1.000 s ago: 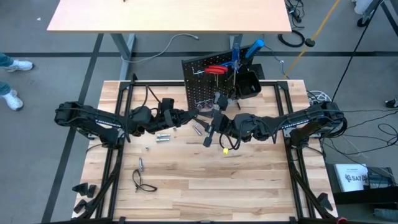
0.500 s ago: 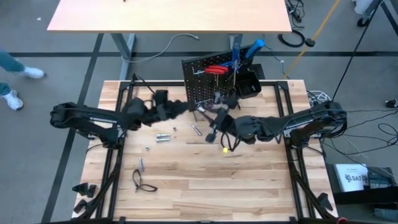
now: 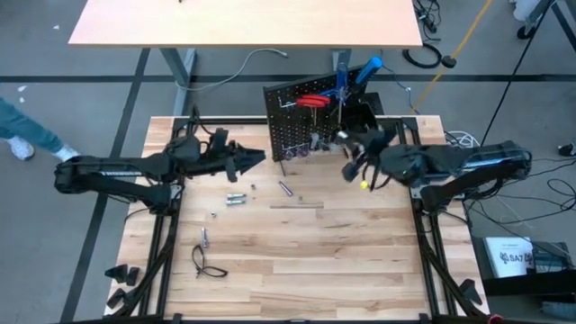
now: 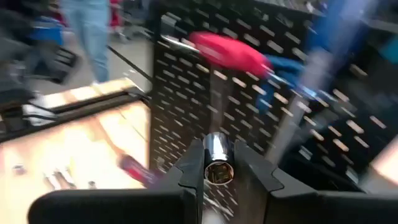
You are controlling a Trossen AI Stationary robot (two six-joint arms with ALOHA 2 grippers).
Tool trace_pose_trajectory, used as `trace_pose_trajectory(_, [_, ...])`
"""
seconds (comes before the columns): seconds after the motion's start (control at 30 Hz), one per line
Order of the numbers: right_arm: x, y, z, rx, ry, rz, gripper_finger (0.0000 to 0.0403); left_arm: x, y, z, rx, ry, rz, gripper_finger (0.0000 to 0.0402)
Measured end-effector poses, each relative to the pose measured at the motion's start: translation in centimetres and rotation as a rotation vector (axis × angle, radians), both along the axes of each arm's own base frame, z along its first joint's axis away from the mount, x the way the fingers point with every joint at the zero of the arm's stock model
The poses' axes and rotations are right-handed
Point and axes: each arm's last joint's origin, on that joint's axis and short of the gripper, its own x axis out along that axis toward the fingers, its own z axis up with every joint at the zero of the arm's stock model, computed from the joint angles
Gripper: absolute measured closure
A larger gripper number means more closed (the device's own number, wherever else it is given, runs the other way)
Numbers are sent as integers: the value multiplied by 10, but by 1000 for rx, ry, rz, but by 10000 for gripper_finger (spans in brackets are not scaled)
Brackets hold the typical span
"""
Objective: Hang tools onto peg board
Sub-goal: Put the silver socket into the black bin on the pegboard
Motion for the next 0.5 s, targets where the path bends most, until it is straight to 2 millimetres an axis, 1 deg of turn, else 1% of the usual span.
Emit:
trace_pose_trajectory(0.07, [-13, -7, 1, 40, 1, -36, 355, -5, -2, -4, 39, 70, -4, 231])
trace_pose_trajectory(0.13, [-25, -15, 3, 73, -13, -75, 355, -8, -3, -12, 60, 171, -11, 231])
trace_pose_trajectory(0.23, [-37, -25, 3, 101, -1, -118, 355, -10, -5, -21, 52, 266, -9, 231])
trace_pose_trajectory(0.37, [-39, -36, 2, 102, 24, -155, 355, -8, -7, -27, 51, 313, -14, 231])
trace_pose_trajectory(0.5, [-32, -50, -4, 132, 66, -151, 355, -8, -7, -26, 52, 304, -13, 230])
